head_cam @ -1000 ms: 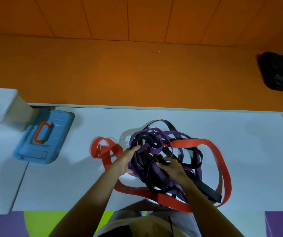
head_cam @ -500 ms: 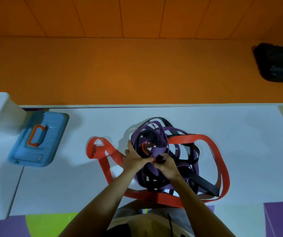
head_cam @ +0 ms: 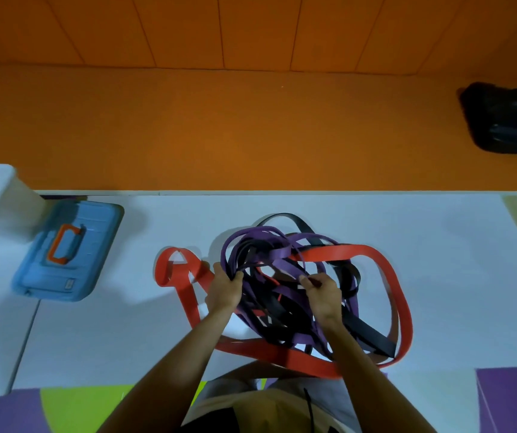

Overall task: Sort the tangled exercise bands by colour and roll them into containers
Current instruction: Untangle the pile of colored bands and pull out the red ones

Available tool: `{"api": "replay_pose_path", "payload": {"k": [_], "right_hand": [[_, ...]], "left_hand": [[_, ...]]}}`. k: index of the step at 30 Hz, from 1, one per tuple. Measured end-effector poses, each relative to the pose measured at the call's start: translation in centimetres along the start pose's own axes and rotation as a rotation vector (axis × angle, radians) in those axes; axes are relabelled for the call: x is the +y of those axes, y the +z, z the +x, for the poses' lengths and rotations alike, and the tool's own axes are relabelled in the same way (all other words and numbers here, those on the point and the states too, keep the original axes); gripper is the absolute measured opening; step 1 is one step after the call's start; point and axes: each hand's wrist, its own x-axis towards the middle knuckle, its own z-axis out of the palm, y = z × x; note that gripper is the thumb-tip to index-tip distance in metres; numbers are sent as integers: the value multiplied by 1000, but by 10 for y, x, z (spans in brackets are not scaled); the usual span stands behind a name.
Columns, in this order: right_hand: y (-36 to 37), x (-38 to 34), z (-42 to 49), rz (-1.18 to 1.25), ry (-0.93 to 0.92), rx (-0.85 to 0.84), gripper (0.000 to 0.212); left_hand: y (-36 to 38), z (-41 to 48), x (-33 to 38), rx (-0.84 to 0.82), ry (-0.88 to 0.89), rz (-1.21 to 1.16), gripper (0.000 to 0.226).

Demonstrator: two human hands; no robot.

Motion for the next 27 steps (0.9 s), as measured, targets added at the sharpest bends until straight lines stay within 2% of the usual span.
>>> {"api": "replay_pose_path", "payload": {"k": [3,6,8,11,16,19,21,23,25,27], "right_hand": [[-19,-5,-2,-90,9,61,18],[-33,-3,-3,-119,-25,84,14],[-38,2,-1,-137,-86,34,12],[-36,8,2,-196,-188,-99,11],[-19,11,10,-487,-252,-252,24],[-14,7,16,-549,-227,-217,22],[-11,-1,19,-523,-233,-171,20],[-6,-12,23,-430,-235,-136,21],[1,-24,24,-244,-190,-123,17],[10,-34,25,0,-37,-146,22]], "left_hand": [[1,1,0,-14,-2,-28,28],[3,13,-11,-72,0,-60,44],[16,44,-38,-120,14,-73,54],[28,74,-62,-150,8,-59,53],[-1,34,-25,-121,29,-89,54],[-17,-2,6,-100,64,-99,42],[-20,-9,12,-88,67,-136,29],[-19,-11,14,-86,82,-181,26],[-18,-12,13,-67,80,-230,21],[-18,-17,15,-34,80,-278,14]]}}
